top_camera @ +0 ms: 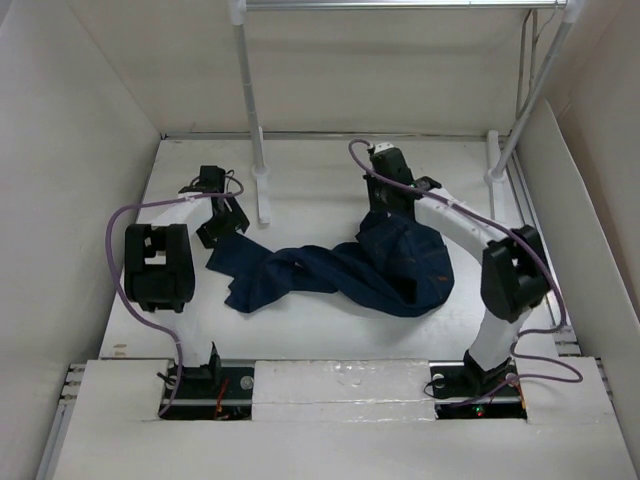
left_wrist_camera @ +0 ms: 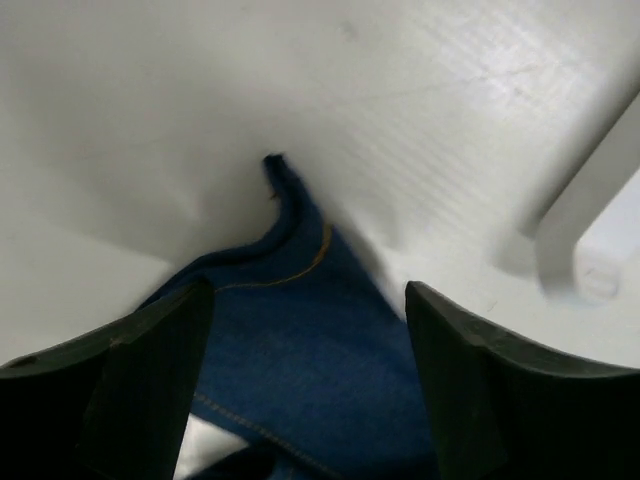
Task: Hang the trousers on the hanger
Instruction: Flatten out the trousers at the center of the board.
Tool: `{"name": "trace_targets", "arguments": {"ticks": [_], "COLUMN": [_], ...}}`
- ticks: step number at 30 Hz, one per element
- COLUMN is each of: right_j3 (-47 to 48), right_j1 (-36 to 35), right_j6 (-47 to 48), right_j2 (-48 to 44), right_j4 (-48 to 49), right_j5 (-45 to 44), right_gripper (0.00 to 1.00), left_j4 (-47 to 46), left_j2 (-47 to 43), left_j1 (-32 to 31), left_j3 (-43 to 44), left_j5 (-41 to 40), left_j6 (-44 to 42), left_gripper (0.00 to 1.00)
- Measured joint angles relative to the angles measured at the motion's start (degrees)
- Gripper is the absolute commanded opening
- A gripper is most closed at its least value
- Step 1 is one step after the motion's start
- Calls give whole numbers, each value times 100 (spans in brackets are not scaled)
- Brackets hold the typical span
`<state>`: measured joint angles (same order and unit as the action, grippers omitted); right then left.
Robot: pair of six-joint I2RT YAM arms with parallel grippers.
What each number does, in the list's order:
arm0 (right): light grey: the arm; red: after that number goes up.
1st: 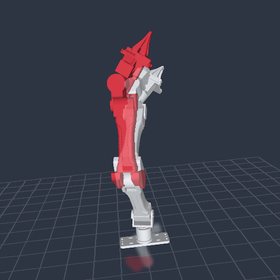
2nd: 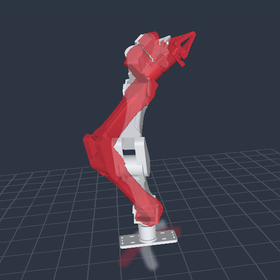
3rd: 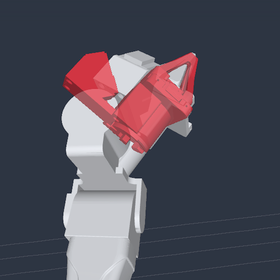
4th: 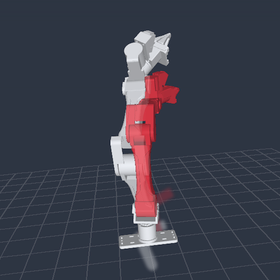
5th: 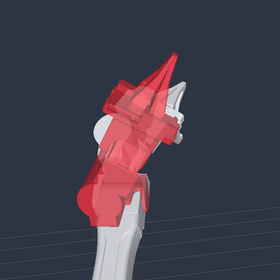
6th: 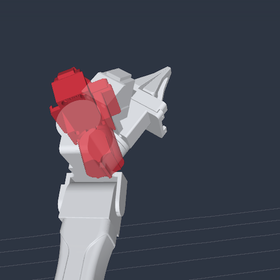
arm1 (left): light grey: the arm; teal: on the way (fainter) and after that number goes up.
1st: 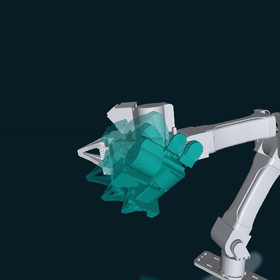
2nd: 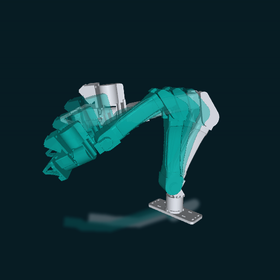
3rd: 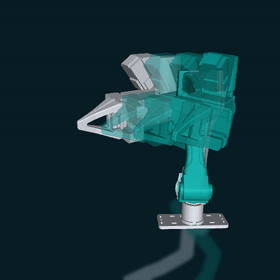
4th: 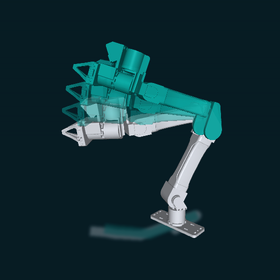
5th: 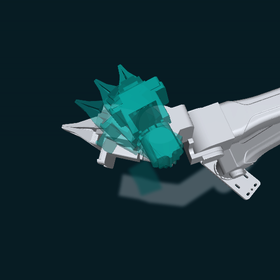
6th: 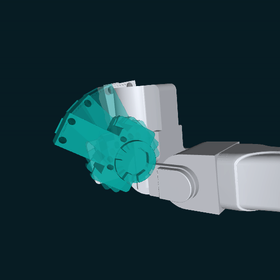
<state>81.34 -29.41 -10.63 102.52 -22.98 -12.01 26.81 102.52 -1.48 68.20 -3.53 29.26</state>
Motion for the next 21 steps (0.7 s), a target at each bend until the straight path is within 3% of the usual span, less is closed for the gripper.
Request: {"name": "trace_targets", "arguments": {"ticks": [1,2,3,12,15,21], "right_j3": [-4,-98,-190,-546,-527,-435], "right_j1": [0,-17,-31,-306,-372,-11], "right_j6": [0,33,57,385,487,413], "right_j2": [-17,-240,-459,-2286,-3246,-5121], "right_j4": [0,63,109,-103,-249,-625], "right_j5": [0,2,0,-280,-463,-651], "right_gripper": [13,13,12,3,3,3], "left_j4": [-57,-120,-168,-170,24,201], "left_j2": [85,162,210,179,-627,-2203], "left_j1": [-35,-46,-63,280,824,1499], "left_j3": [72,111,131,114,197,1574], "left_j5": [-17,-42,-81,192,385,415], "left_j6": [-22,-11,-2,0,98,273], "left_gripper": [43,13,0,0,0,0]}}
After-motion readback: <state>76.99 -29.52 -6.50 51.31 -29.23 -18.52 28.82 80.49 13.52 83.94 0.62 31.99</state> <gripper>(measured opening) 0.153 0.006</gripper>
